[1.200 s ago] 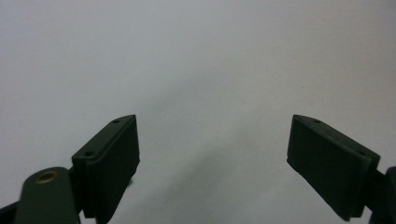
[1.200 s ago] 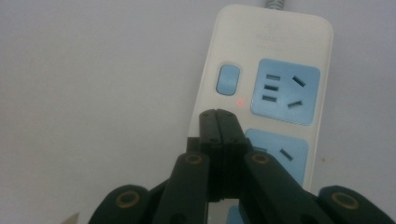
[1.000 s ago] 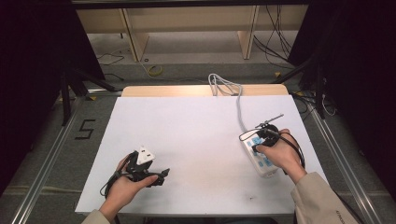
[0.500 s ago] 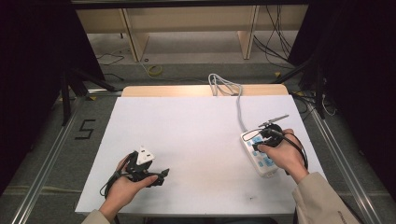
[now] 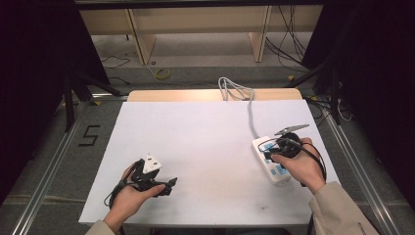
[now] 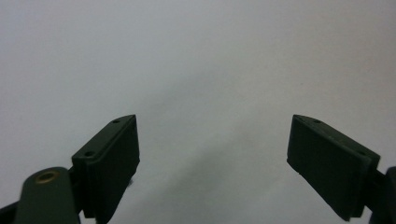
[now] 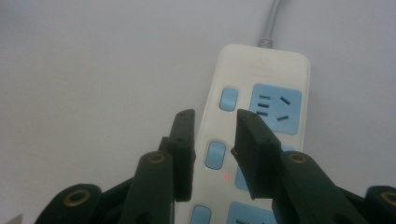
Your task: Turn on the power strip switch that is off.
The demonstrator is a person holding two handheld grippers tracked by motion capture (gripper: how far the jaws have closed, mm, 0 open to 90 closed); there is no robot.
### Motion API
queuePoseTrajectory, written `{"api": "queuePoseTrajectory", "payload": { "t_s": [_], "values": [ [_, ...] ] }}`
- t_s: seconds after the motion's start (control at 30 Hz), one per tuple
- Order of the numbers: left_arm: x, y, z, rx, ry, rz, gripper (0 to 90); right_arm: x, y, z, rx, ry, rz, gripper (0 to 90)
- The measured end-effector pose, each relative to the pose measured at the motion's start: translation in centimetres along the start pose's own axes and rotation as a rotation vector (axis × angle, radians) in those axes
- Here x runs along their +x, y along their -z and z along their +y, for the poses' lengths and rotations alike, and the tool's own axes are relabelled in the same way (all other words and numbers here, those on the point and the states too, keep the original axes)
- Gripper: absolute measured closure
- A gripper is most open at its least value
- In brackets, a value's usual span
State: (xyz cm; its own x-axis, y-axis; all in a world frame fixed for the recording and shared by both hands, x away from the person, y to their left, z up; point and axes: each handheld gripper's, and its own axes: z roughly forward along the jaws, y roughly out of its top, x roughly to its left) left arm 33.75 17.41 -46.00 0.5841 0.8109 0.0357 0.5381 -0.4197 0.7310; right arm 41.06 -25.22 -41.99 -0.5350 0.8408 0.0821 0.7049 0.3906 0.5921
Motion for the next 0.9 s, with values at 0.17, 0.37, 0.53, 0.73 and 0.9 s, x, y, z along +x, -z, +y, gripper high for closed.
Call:
{"api": "queuePoseTrajectory", "payload": {
  "t_s": [0.17,0.37,0.53,0.73,0.9],
  "values": [
    [-0.2,0.1,0.0,-0.005,0.004,-0.008,16.3,0.1,0.5,-0.7,-0.047,0.005,0.017,62.4],
    [-0.4,0.3,-0.1,-0.003,0.007,-0.017,16.3,0.4,1.4,-1.4,-0.112,0.03,0.026,56.4],
    [-0.7,0.5,-0.1,-0.004,0.003,-0.028,16.2,0.8,1.9,-2.2,-0.163,0.068,0.042,50.6],
    [-1.1,0.6,-0.2,-0.001,-0.006,-0.037,16.1,1.3,2.2,-3.3,-0.197,0.092,0.077,43.0],
    [-1.3,0.8,-0.2,0.0,-0.015,-0.043,16.1,1.5,2.3,-4.3,-0.238,0.116,0.094,37.0]
  ]
}}
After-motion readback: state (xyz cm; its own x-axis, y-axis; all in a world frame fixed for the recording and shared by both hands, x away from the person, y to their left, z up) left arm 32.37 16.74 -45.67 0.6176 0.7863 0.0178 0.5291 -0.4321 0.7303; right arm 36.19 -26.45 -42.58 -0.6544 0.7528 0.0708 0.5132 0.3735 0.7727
